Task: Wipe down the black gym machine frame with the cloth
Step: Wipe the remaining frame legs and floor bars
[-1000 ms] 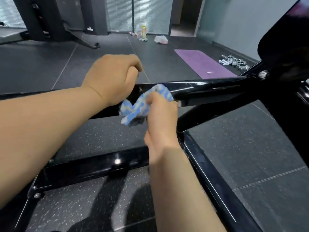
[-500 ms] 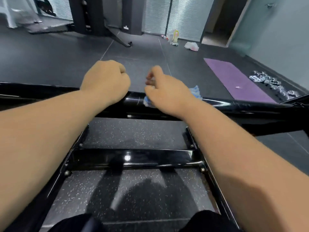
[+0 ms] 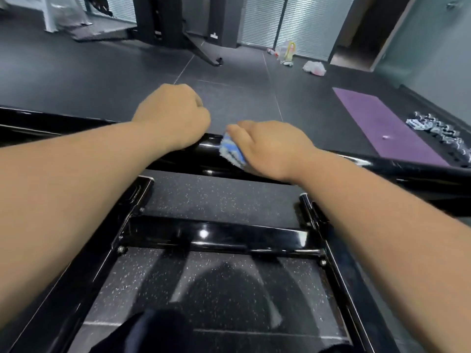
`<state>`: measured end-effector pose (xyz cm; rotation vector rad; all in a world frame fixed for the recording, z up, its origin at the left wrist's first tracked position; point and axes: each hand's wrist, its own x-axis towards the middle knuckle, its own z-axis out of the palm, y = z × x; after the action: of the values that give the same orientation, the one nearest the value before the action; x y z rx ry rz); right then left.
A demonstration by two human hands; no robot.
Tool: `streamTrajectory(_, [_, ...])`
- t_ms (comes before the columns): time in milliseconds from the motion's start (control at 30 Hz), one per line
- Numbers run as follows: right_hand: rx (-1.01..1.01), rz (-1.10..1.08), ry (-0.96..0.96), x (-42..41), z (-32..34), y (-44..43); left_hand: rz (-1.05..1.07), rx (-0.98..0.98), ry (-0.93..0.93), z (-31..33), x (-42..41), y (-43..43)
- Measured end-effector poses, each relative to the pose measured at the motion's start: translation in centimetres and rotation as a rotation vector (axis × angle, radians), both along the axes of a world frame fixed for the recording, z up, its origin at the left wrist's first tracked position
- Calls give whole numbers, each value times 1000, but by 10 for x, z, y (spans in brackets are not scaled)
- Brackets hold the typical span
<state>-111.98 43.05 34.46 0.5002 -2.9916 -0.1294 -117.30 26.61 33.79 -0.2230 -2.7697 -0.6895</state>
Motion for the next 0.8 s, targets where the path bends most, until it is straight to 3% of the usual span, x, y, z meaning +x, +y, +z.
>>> streamTrajectory(167, [36, -242, 14, 29, 9, 54, -77, 90, -73, 8, -1, -9])
streamTrajectory(267, [85, -174, 8, 0, 1, 9, -82, -46, -96, 15, -1, -25])
streamTrajectory(367, [111, 31, 61, -15, -8, -37, 65, -225, -72, 12, -3, -47])
streamTrajectory(433, [78, 121, 155, -5, -15, -25, 108, -213, -136, 8, -1, -54])
streamTrajectory(533, [-34, 44, 237, 23, -12, 33, 83, -223, -168, 7, -4, -55])
streamTrajectory(667, [-18, -229, 58, -2, 0, 30, 39, -293, -177, 5, -7, -52])
streamTrajectory(800, [-70, -51, -17, -24, -8, -32, -13, -332, -190, 10, -10, -55])
